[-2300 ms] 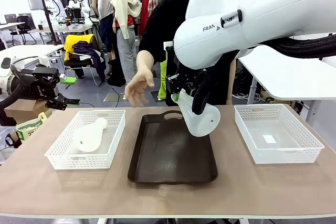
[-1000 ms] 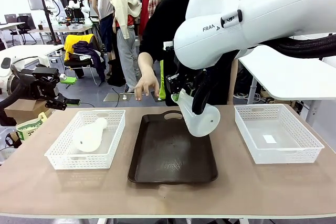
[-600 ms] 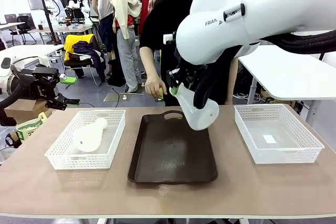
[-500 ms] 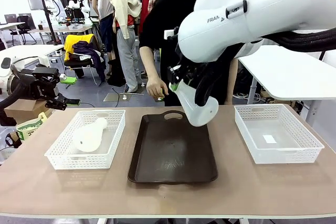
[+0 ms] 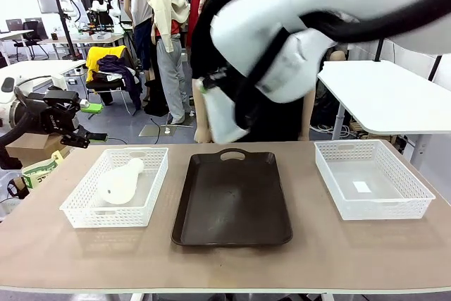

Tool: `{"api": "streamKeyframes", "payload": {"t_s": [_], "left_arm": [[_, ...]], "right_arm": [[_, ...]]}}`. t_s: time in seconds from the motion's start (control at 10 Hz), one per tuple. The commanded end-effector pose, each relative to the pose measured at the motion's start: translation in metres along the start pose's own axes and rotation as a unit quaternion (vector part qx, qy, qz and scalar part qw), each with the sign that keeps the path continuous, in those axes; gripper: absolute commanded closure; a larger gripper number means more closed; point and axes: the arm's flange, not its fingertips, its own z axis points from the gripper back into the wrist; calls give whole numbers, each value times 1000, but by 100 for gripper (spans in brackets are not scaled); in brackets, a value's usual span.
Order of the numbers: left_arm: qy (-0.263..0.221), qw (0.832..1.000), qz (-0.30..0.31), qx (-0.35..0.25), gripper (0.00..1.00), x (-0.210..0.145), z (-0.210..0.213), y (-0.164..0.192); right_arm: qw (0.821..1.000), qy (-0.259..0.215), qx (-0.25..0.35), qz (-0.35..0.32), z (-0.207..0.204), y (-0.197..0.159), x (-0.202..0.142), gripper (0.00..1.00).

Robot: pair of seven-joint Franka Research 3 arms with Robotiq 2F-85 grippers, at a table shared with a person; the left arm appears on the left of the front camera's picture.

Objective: Prepare the laboratory tools.
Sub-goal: Place the picked Big flask upright in the Handle tray as instructed by the person.

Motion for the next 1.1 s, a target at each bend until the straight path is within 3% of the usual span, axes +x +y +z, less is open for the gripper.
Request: {"api": "streamKeyframes", "payload": {"t_s": [0.0,0.6,1.0], "left_arm": [[-2,1000,-2,-5,0,0,2,-2],[-2,1000,-2,-5,0,0,2,-2],[-2,1000,-2,-5,0,0,2,-2]], "right_arm": [[994,-83,38,-66,-4,-75,-75,100],[989,-87,109,-41,-18,-78,-80,100],[992,-87,86,-45,-16,-88,-68,100]]}}
